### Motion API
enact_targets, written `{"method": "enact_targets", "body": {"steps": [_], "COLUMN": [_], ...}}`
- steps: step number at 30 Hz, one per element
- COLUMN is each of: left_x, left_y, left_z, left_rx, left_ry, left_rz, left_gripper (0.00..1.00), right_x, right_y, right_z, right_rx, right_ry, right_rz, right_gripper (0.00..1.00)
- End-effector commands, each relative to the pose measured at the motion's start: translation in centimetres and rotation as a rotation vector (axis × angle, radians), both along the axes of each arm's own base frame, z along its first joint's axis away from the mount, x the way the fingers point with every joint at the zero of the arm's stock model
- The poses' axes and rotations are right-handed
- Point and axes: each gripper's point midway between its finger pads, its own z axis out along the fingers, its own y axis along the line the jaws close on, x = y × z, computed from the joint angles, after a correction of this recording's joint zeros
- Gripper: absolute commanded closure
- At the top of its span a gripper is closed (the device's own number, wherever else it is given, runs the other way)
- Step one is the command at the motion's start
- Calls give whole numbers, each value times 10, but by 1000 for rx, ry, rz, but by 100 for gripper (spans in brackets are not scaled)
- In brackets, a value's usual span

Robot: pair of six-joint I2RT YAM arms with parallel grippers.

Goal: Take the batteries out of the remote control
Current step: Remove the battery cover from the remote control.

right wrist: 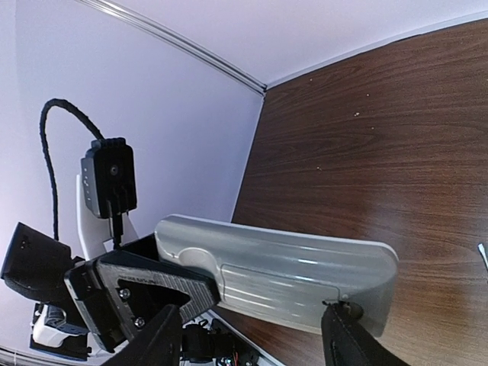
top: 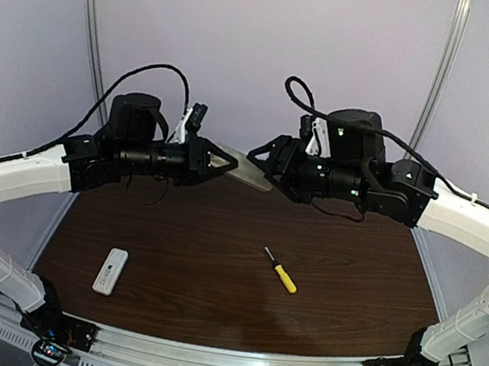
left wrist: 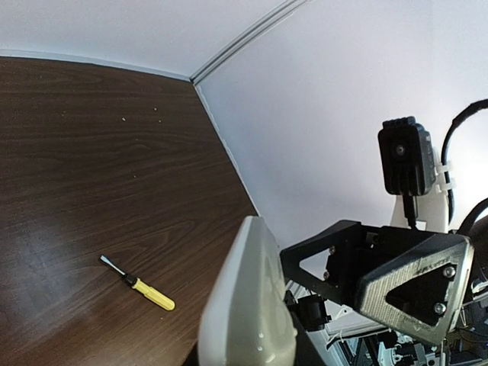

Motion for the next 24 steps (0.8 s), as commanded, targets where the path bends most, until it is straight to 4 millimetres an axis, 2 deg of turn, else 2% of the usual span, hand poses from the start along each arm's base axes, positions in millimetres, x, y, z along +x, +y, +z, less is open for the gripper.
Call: {"method": "enact_targets", "body": {"steps": [1,7,13,24], "left_x": [-3,1,3,4], "left_y": [3,0,-4,-8], "left_z": [29,21,18,14], "left_rx": [-63,-42,-23,-11], "left_ry": [-73,-59,-59,-60], "left_rz": [11,14,5,-8], "left_gripper": [100,100,100,100], "right_x": [-7,-9,-6,1], "right_y": [-19,-30,-30,-14], "right_z": [-7,-19,-23,-6], "right_rx": [-86,-152,-171,-139], "right_ry": [15,31,36,0], "right_rz": [-36,-74,-89,-69], "right_gripper": [36,36,36,36]}}
